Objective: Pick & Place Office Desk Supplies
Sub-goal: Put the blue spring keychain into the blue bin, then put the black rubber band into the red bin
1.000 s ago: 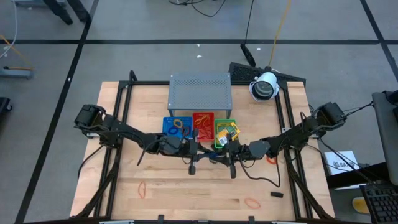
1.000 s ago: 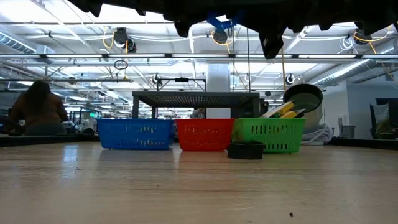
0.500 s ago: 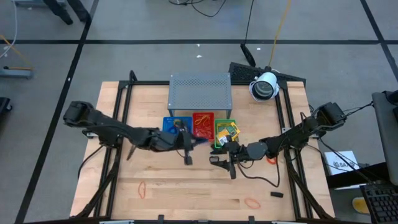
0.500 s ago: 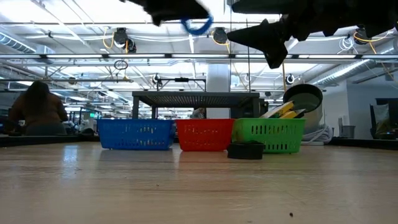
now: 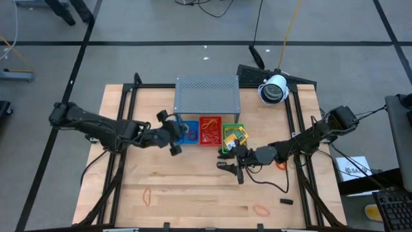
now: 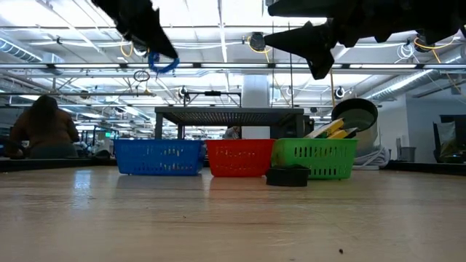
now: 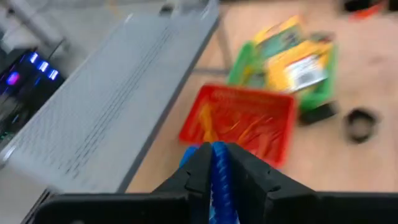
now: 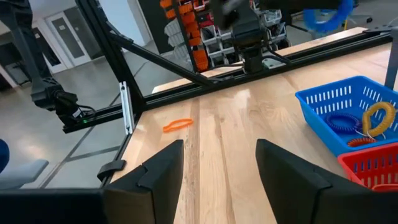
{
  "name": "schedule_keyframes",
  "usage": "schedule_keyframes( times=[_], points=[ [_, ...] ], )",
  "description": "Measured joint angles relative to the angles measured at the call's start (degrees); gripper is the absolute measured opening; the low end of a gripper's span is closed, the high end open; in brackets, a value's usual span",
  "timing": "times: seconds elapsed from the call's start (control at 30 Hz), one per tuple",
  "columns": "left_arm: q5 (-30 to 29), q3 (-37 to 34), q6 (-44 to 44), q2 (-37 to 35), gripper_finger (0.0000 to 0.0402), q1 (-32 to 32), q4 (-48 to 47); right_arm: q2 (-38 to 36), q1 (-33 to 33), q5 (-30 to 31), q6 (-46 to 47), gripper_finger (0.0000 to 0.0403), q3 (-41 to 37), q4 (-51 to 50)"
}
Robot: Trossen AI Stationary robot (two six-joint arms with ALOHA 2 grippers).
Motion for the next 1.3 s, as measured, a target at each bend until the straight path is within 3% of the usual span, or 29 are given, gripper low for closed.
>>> schedule_keyframes(
  times=[0.23, 0.43, 0.77, 0.93, 1.13, 1.3],
  points=[
    [-0.07, -0.02, -4.69, 1.43, 0.0059, 5.77, -6.8, 0.0, -0.24, -0.05, -0.42, 0.0188, 0.0, -0.01],
    [5.89, 0.0, -5.02, 3.62, 0.0071, 7.27, -4.95, 0.0, -0.24, -0.09, -0.44, 0.0187, 0.0, -0.03],
    [7.38, -0.02, -6.05, 7.08, 0.0194, 7.26, -2.63, 0.0, -0.24, -0.25, -0.44, 0.0187, -0.04, 0.4],
    [8.74, -0.02, -8.15, 7.43, 0.0234, 7.26, 5.2, 0.0, -1.3, -0.31, -0.44, 0.0181, -0.07, 5.68],
    [9.63, 0.02, -10.54, 8.86, 0.0245, 6.69, 21.68, -0.04, -2.38, -4.46, 0.44, 0.018, -0.04, 7.27],
    [22.71, 0.04, -9.96, 10.57, 0.0236, 5.53, 32.33, -0.04, -2.36, -4.79, 1.54, 0.018, -0.07, 4.94]
  ],
)
